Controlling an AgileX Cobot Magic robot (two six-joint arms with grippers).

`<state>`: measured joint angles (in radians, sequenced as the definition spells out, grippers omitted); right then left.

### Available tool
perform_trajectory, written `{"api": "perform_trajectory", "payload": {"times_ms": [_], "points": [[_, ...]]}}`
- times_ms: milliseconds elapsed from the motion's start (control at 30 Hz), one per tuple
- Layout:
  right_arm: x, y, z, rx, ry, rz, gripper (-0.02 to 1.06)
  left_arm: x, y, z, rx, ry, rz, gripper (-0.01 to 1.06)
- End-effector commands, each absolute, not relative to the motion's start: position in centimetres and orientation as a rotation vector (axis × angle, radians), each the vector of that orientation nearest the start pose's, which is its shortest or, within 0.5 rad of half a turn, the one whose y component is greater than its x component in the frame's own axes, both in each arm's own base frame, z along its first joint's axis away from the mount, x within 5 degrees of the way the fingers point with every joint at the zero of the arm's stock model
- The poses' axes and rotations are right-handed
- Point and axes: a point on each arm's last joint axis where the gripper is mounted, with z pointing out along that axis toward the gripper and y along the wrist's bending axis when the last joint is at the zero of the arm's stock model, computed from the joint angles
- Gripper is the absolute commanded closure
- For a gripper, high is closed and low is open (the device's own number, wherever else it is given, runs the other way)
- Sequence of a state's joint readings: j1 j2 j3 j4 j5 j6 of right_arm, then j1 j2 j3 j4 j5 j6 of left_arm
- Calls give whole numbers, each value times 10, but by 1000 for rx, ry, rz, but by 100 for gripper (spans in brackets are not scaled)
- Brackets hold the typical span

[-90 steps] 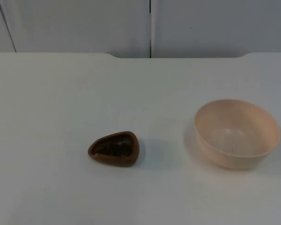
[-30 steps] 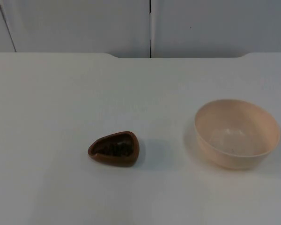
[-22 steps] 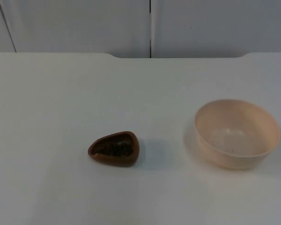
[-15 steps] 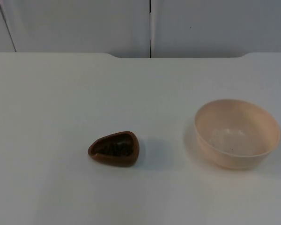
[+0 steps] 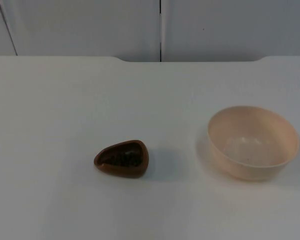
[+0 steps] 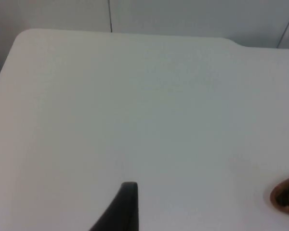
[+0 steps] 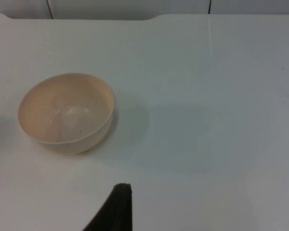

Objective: Pick up the bowl with the left hand and pour the coffee beans from the cup into the bowl with the right hand.

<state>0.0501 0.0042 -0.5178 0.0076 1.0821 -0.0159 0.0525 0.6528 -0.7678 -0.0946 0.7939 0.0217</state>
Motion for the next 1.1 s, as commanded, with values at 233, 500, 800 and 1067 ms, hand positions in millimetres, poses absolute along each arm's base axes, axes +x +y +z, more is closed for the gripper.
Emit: {"api": "perform_trajectory", "payload": {"times_ms": [233, 500, 800, 1067], "points": [[-7, 0, 280, -61, 2047, 27, -1, 134, -9, 354, -19, 2166, -188, 4], [-7, 0, 280, -61, 2047, 27, -1, 156, -17, 342, 34, 2232, -310, 4], [-7, 0, 280, -61, 2047, 27, -1, 181, -24, 328, 69, 2287, -439, 4], [-7, 0, 280, -61, 2047, 27, -1, 195, -29, 319, 101, 2309, -518, 4]]}}
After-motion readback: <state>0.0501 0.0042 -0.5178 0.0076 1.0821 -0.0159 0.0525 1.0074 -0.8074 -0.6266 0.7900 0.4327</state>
